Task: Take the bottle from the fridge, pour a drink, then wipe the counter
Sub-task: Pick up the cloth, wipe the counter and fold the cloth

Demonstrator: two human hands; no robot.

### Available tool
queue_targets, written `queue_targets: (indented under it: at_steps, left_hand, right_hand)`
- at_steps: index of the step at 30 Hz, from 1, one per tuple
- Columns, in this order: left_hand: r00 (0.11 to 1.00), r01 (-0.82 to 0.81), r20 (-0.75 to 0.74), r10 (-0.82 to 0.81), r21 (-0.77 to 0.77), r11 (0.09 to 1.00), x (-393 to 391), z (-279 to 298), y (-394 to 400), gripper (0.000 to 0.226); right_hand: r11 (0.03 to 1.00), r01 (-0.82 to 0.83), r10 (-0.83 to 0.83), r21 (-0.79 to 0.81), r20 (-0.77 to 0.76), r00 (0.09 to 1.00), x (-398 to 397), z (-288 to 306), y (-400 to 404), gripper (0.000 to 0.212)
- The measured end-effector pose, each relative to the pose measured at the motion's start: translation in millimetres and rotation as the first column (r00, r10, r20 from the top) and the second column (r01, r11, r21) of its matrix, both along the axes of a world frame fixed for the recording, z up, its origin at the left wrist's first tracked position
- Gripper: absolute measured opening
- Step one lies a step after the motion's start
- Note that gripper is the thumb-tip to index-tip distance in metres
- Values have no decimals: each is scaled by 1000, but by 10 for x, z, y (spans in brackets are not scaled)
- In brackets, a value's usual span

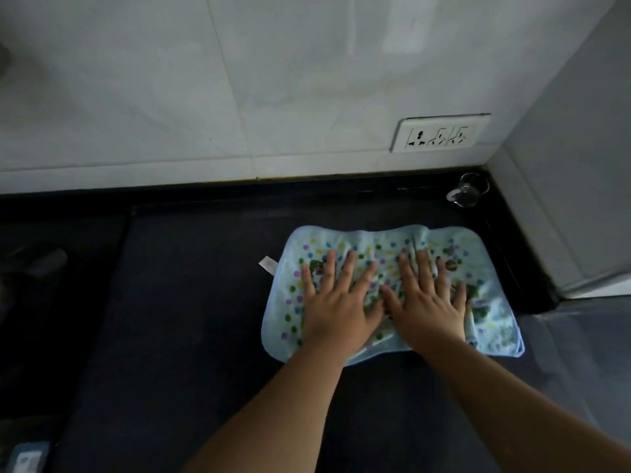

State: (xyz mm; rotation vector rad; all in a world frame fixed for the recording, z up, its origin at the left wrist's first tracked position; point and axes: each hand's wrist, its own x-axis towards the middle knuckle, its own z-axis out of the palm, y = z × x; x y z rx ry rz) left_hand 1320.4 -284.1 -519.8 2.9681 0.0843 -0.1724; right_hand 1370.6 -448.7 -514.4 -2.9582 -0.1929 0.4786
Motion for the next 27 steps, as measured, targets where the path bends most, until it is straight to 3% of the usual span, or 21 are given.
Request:
queue_targets:
  at_steps: [5, 12, 20, 23, 25, 27]
  left_hand:
    - [999, -32, 26, 32, -18, 999, -660, -6, -30, 74]
    - [997, -76, 31, 77, -28, 997, -1437, 11, 37, 71]
    - [981, -157, -124, 147, -77, 985, -1707, 251, 58, 76]
    - [963, -268, -48, 264, -130, 955, -1848, 477, -33, 58]
    - [938, -339, -137, 320, -162, 927, -1950, 497, -118, 55]
    - [910, -377, -246, 333, -161, 912, -2036, 465, -172, 69]
  right_hand:
    - [999, -32, 32, 17, 1, 999, -693, 5, 43, 77]
    - [993, -114, 117, 28, -111, 987, -1338, 134, 125, 74]
    - [987, -152, 158, 43, -190, 969, -1657, 280, 196, 74]
    - [987, -155, 162, 49, -242, 957, -1641, 473, 188, 79]
    - [985, -162, 172, 67, -198, 965, -1577, 638, 201, 67]
    - [964, -254, 256, 80, -25, 966, -1518, 754, 241, 49]
